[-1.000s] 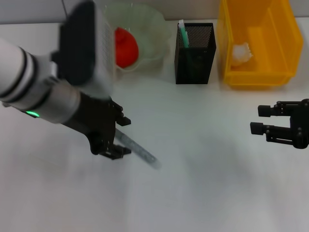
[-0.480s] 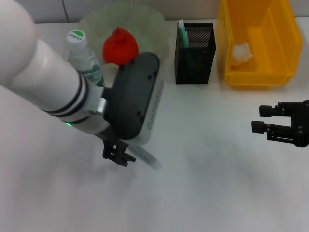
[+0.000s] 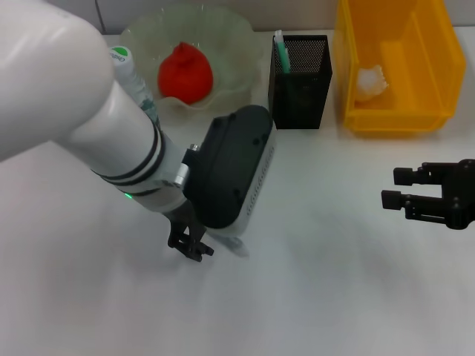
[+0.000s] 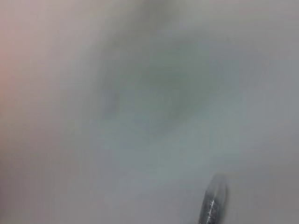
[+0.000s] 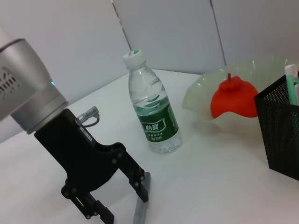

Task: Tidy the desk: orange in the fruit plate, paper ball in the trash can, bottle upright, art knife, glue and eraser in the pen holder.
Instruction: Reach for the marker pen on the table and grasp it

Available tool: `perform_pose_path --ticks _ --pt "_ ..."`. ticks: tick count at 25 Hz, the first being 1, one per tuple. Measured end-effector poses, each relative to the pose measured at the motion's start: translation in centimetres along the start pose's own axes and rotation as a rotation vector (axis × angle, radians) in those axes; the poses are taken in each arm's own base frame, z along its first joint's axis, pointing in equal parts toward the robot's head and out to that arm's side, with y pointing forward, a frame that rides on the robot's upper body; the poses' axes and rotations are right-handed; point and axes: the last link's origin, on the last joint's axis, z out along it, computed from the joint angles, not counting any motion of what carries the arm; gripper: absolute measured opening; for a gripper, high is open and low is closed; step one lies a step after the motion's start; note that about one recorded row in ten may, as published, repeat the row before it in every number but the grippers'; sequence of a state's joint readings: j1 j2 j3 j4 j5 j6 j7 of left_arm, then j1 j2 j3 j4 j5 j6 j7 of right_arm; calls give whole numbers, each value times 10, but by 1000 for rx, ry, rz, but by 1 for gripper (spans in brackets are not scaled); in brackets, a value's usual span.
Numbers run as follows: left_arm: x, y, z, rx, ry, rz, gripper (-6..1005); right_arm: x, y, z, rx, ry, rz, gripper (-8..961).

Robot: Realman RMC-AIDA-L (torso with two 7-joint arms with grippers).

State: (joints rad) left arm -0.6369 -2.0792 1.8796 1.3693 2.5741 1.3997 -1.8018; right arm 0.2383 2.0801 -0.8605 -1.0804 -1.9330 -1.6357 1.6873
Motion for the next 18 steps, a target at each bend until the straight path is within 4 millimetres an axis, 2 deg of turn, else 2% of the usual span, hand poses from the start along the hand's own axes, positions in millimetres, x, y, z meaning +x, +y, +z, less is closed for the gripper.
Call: perform_pose_path --ticks 18 --pt "3 -1 12 -20 -35 30 678 -1 1 4 -19 7 -12 611"
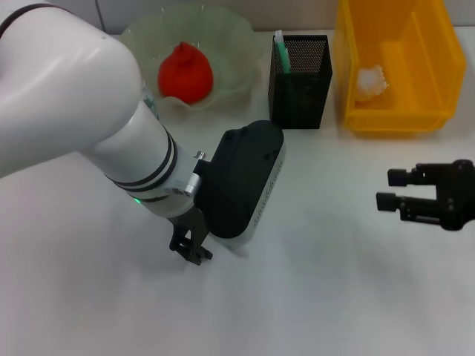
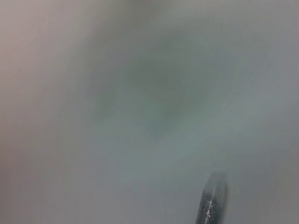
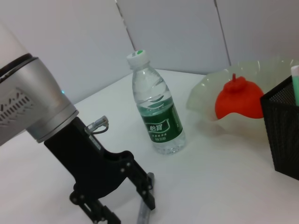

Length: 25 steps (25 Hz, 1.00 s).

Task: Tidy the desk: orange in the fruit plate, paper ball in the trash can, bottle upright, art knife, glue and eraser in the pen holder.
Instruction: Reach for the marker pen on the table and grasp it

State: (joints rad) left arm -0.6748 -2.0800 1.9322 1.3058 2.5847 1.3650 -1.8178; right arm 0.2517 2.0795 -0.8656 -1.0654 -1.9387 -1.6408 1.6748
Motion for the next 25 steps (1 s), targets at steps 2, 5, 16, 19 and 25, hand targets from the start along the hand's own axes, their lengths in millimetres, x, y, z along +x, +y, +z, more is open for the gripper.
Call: perform_pose_path --ticks 2,5,16,19,25 --pt "0 0 0 1 0 1 677 2 2 0 -14 20 -20 612" --pt "1 -1 -1 0 -2 2 671 7 4 0 -27 49 -47 613" --pt "2 -4 -3 3 -17 -9 636 20 10 -5 -44 70 -82 616" --pt "3 -5 -3 3 -24 -5 627 21 9 -6 -34 68 -77 617" --pt "4 -5 -2 4 -35 0 608 20 8 -5 -31 65 -75 619"
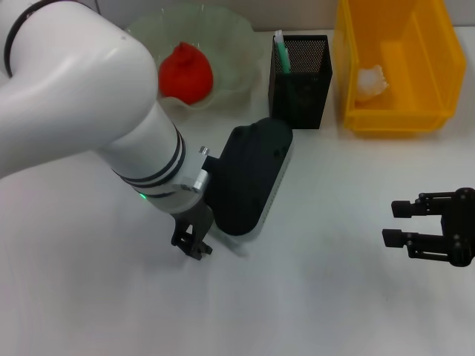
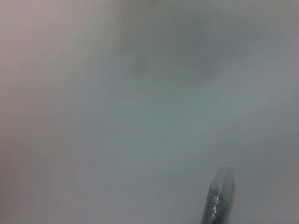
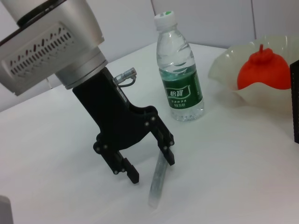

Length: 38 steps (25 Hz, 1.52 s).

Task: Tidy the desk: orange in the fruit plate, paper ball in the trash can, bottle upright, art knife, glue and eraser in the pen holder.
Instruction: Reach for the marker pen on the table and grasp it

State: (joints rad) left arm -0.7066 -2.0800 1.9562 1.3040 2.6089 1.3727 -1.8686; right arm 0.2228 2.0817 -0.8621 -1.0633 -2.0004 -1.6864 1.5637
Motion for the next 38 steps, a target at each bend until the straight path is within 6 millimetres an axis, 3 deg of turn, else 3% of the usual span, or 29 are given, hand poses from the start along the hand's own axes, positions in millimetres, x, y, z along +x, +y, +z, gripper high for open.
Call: perform_pose_path --ticks 19,35,38 --pt "0 -3 6 -32 -39 -2 549 0 -1 3 -10 -11 20 624" --pt "2 2 5 -78 -63 6 189 -1 -1 3 -12 -14 32 629" --pt "2 2 5 -83 -66 3 190 -1 -1 3 -12 -14 33 630"
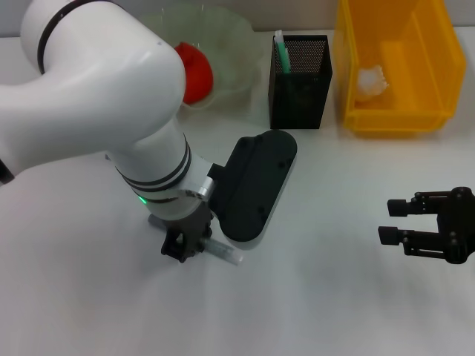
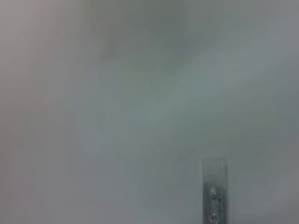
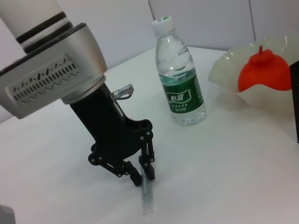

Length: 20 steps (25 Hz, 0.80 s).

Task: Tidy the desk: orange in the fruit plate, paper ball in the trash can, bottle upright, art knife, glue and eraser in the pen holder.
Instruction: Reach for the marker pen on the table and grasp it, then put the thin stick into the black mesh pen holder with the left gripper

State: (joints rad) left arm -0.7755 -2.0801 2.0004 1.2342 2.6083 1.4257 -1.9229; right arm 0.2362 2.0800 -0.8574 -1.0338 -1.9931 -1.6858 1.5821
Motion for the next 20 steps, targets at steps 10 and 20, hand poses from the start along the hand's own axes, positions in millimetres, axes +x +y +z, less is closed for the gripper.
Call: perform_pose_path --ticks 10,20 --pt "0 2 2 -10 -8 -4 186 -1 0 0 -1 -1 1 633" --pt "1 3 3 -13 -12 2 175 0 0 4 -13 -1 11 636"
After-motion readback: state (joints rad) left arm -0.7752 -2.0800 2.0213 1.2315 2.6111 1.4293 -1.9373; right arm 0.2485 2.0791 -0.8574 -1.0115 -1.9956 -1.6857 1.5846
